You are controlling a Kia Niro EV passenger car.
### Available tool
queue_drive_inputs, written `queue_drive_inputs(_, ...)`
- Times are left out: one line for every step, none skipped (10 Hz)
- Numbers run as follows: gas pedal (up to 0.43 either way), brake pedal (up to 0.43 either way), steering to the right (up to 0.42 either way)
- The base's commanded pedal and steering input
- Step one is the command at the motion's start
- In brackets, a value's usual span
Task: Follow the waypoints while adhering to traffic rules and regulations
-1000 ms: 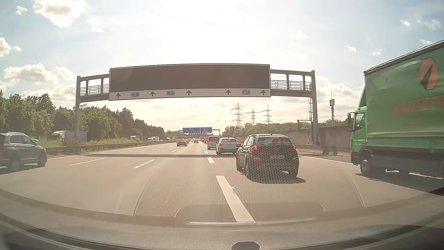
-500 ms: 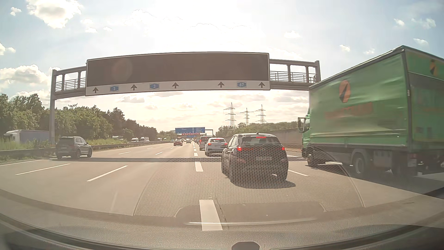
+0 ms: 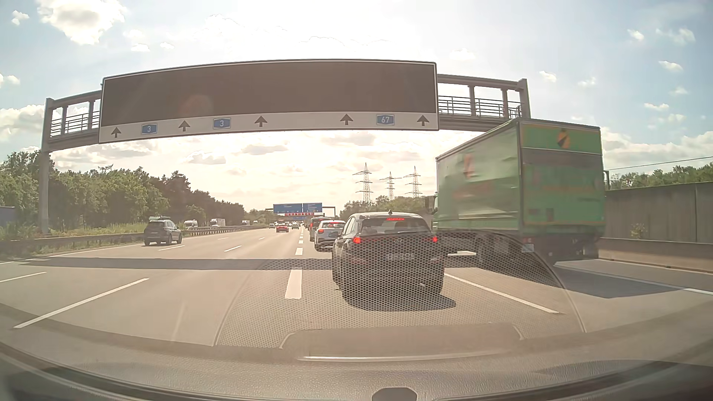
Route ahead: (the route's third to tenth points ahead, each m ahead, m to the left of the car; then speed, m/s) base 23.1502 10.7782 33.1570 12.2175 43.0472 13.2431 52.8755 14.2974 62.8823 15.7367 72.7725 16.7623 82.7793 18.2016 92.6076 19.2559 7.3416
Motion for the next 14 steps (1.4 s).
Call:
queue_drive_inputs(0.000,0.195,0.007)
queue_drive_inputs(0.000,0.195,0.002)
queue_drive_inputs(0.000,0.189,0.000)
queue_drive_inputs(0.000,0.183,-0.004)
queue_drive_inputs(0.000,0.177,-0.012)
queue_drive_inputs(0.000,0.171,-0.023)
queue_drive_inputs(0.000,0.165,-0.030)
queue_drive_inputs(0.000,0.152,-0.035)
queue_drive_inputs(0.000,0.140,-0.041)
queue_drive_inputs(0.000,0.122,-0.047)
queue_drive_inputs(0.000,0.061,-0.052)
queue_drive_inputs(0.000,0.018,-0.052)
queue_drive_inputs(0.000,0.012,-0.052)
queue_drive_inputs(0.000,0.012,-0.052)
